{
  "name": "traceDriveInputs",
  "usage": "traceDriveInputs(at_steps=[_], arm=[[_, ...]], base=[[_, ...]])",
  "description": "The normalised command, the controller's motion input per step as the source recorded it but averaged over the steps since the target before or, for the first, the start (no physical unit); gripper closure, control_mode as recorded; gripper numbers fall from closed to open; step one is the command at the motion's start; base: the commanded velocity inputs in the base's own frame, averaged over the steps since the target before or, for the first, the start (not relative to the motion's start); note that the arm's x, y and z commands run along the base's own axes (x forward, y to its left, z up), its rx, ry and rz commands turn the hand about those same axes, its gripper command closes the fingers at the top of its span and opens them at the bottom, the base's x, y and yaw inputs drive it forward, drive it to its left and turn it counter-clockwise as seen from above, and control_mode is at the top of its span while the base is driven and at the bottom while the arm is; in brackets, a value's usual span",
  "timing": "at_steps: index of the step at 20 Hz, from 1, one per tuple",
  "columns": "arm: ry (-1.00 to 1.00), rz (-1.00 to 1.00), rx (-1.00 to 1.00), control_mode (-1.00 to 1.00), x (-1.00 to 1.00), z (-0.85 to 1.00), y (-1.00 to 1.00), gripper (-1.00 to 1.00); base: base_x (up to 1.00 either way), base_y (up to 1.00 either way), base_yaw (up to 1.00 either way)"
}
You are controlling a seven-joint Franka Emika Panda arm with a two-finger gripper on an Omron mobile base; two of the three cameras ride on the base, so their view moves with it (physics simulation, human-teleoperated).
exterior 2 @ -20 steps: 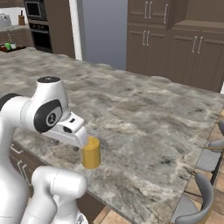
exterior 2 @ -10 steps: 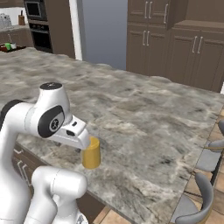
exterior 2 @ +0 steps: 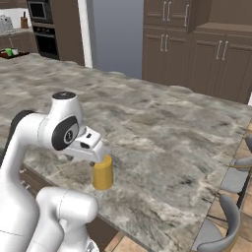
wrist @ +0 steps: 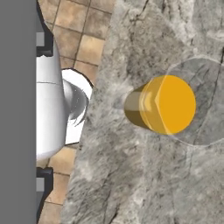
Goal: There is a tray on the dining counter. Grab the cup, mug, and pitcher and place them on the tray. The pitcher may be placed next to the tray if it cannot fit the tray.
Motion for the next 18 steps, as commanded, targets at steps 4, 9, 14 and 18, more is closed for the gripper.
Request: traceDriveInputs(at_steps=[4,9,14,18], arm=[[-0.01,0.01,0.00,-1.00,0.19,-0.36,0.00,-1.00],[-0.02,0.01,0.00,-1.00,0.25,-0.30,0.00,-1.00],[-0.04,0.01,0.00,-1.00,0.36,-0.27,0.00,-1.00],[-0.08,0.01,0.00,-1.00,0.32,-0.25,0.00,-1.00]], base=[[0.00,0.00,0.00],[0.00,0.00,0.00],[0.00,0.00,0.00],[0.00,0.00,0.00]])
